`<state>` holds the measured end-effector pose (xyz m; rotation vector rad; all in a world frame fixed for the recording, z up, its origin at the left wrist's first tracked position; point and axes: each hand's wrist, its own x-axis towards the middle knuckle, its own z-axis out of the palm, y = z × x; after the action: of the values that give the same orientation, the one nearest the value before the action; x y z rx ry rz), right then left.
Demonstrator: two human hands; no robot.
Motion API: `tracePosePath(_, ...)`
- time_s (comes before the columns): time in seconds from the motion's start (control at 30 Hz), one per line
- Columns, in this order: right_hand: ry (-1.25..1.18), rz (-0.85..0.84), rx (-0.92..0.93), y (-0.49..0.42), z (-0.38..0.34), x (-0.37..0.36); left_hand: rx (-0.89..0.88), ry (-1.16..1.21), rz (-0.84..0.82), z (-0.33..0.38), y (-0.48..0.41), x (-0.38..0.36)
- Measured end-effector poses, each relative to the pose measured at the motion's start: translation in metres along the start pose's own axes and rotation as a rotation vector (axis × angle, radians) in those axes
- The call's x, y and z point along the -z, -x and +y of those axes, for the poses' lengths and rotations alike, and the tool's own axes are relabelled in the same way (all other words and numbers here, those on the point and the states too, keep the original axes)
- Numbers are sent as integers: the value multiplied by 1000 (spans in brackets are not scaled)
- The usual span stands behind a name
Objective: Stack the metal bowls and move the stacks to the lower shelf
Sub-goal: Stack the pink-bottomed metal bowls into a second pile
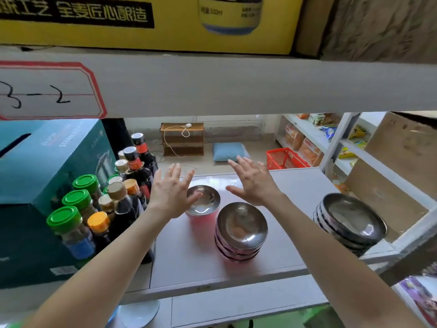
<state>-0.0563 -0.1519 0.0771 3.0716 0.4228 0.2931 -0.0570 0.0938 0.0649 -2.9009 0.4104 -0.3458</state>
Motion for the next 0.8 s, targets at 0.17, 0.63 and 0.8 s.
tracePosePath(0.17, 18, -83, 88, -48, 10, -25, 142, 57, -103, 3, -18, -33)
tracePosePath(0.63, -666, -559, -8, -91, 0, -115, 610, 884, -346, 21, 5, -126)
tracePosePath(0.8, -902, -657, -64, -86, 1, -123, 588, 1072, -349, 30, 6, -128)
